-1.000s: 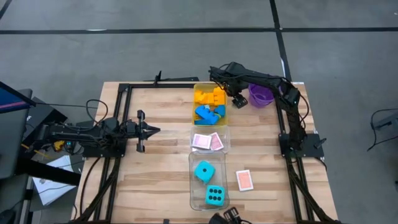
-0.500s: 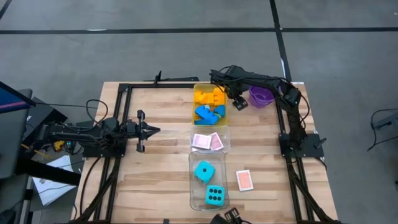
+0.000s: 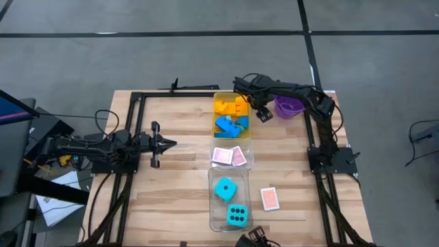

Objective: Pick & Place Toys
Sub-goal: Put the green game piece into the yellow bin

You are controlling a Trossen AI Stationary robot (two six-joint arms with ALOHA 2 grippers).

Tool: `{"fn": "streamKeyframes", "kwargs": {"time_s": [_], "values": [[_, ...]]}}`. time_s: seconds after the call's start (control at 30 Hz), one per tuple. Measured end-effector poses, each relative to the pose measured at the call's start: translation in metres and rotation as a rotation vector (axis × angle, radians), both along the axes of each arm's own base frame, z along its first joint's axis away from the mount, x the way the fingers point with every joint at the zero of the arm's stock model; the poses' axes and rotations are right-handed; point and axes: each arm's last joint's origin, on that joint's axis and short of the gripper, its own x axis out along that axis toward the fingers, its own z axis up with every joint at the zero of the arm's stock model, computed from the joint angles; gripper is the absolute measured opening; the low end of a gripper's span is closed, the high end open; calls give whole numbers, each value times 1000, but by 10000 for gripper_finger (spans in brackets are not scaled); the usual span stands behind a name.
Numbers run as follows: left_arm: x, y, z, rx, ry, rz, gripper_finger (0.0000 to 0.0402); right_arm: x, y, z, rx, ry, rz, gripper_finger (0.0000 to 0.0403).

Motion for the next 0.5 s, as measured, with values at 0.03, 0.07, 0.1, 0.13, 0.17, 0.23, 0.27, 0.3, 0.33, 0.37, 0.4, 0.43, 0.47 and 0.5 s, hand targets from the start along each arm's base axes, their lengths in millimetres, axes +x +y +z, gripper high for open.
{"fn": "streamKeyframes", "kwargs": {"time_s": [0.03, 0.07, 0.1, 0.13, 0.17, 0.23, 0.27, 0.3, 0.33, 0.37, 0.4, 0.43, 0.47, 0.5], "values": [[0, 0, 0, 0, 0, 0, 17, 0, -1, 1, -17, -3, 0, 214], [0, 0, 0, 0, 0, 0, 17, -1, -2, 3, -29, -7, 7, 214], [0, 0, 0, 0, 0, 0, 17, -2, -3, 5, -31, -8, 15, 214], [0, 0, 0, 0, 0, 0, 17, -3, -4, 5, -30, -6, 19, 214], [0, 0, 0, 0, 0, 0, 17, -3, -4, 5, -27, -5, 22, 214], [0, 0, 0, 0, 0, 0, 17, -4, -4, 5, -25, -3, 22, 214], [0, 0, 0, 0, 0, 0, 17, -3, -4, 5, -26, -4, 22, 214], [0, 0, 0, 0, 1, -1, 17, -3, -4, 5, -25, -4, 22, 214], [0, 0, 0, 0, 1, 0, 17, -3, -4, 5, -24, -3, 22, 214], [0, 0, 0, 0, 0, 0, 17, -3, -4, 5, -22, -2, 22, 214], [0, 0, 0, 0, 0, 0, 17, -4, -3, 5, -17, 1, 18, 214], [0, 0, 0, 0, 0, 0, 17, -4, -3, 5, -9, 5, 12, 214], [0, 0, 0, 0, 0, 0, 17, -5, -2, 5, 4, 11, 8, 214], [0, 0, 0, 0, 0, 0, 17, -6, -1, 5, 13, 19, 8, 214]]}}
